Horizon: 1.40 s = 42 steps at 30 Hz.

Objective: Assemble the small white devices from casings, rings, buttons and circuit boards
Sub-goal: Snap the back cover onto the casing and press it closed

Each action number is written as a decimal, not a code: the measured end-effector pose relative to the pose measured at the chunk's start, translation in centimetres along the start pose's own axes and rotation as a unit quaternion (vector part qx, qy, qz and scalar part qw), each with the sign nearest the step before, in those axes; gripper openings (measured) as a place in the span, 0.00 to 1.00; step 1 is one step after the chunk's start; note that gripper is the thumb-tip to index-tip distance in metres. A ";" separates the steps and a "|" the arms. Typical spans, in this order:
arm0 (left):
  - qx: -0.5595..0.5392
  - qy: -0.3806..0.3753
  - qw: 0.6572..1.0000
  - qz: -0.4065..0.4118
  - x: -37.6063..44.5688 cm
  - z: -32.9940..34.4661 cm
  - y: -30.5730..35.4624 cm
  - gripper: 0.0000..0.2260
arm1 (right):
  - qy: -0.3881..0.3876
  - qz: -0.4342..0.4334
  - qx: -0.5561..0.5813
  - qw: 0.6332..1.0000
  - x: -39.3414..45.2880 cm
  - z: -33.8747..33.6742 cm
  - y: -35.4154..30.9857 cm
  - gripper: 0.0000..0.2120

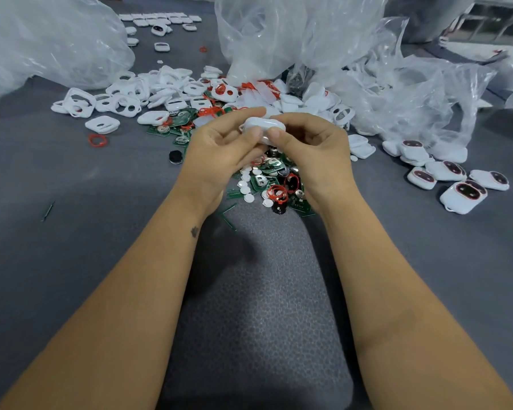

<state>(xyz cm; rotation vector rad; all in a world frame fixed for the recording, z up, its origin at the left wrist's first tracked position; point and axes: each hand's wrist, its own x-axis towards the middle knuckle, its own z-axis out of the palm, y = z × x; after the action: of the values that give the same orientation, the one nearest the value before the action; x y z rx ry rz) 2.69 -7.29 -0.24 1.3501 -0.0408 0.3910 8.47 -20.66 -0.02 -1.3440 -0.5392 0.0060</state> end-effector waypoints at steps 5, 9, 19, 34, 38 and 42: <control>0.019 -0.022 0.999 0.038 -0.1 -0.4 -0.3 0.10 | -0.009 -0.004 0.002 1.000 -0.1 -0.1 0.0 0.09; 0.038 -0.025 0.997 0.058 -0.2 -0.5 -0.3 0.12 | -0.013 -0.015 -0.013 1.000 -0.1 -0.2 -0.1 0.09; 0.058 -0.015 0.996 0.067 -0.2 -0.3 -0.4 0.10 | -0.020 -0.025 -0.022 0.999 0.0 -0.5 0.0 0.09; 0.014 0.051 0.999 0.013 0.1 0.0 -0.8 0.08 | -0.008 0.059 0.040 0.997 -0.1 0.3 0.1 0.07; 0.008 0.017 1.000 -0.003 0.1 0.1 -0.7 0.08 | 0.022 0.046 0.018 0.999 0.0 0.1 0.2 0.05; -0.111 0.060 0.991 -0.035 0.3 0.5 -0.4 0.12 | 0.028 0.069 0.033 0.997 0.1 0.2 0.2 0.06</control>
<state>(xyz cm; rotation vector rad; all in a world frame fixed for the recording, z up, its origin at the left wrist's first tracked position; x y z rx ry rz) 3.17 -7.73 -0.43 1.1030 0.0613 0.3963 8.60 -20.42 -0.15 -1.3117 -0.3944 0.0983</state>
